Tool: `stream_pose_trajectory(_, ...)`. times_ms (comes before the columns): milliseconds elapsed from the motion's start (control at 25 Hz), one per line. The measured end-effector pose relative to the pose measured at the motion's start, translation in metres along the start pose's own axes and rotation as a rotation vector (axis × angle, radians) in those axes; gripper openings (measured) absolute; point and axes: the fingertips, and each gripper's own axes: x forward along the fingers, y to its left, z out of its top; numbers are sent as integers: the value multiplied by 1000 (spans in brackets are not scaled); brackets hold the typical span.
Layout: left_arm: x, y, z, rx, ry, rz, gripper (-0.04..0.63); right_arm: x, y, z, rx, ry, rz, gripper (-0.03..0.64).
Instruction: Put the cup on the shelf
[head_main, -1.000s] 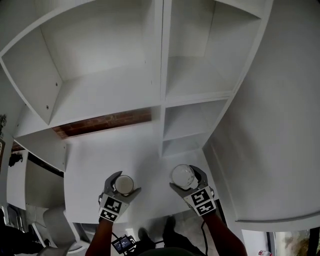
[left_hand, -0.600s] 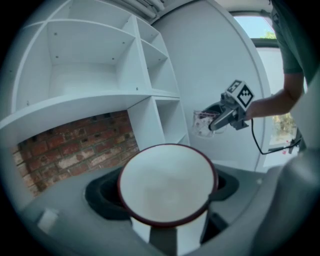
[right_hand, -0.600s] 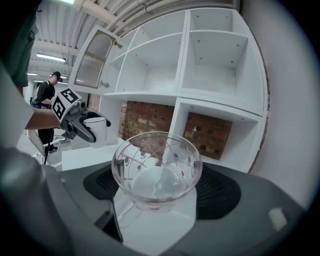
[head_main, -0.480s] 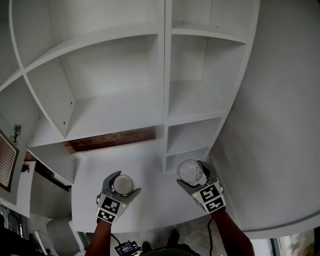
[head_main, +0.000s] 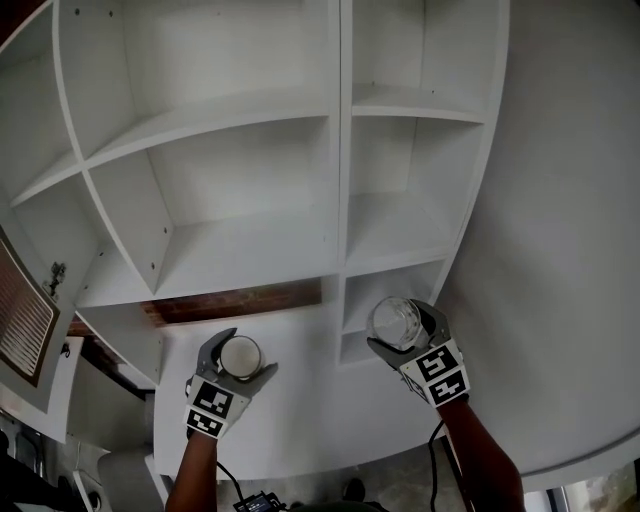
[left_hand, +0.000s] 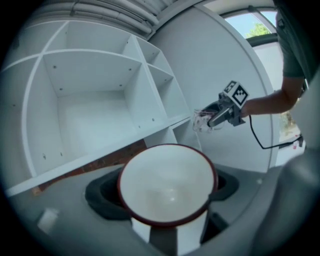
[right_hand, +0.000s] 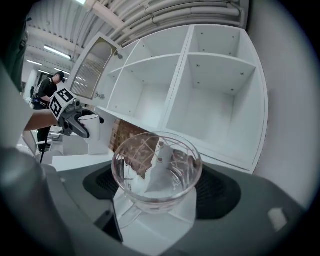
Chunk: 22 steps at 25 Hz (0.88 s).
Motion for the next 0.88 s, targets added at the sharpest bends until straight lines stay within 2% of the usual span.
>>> stream_pose_trajectory(520,-15,54,70,80,-80,74,417,2,-52,83,-68,-64,-58,453)
stream_pose_trajectory(880,-10,90,104,97,-109,115,417,28,-76,111,-77,-53,-54,454)
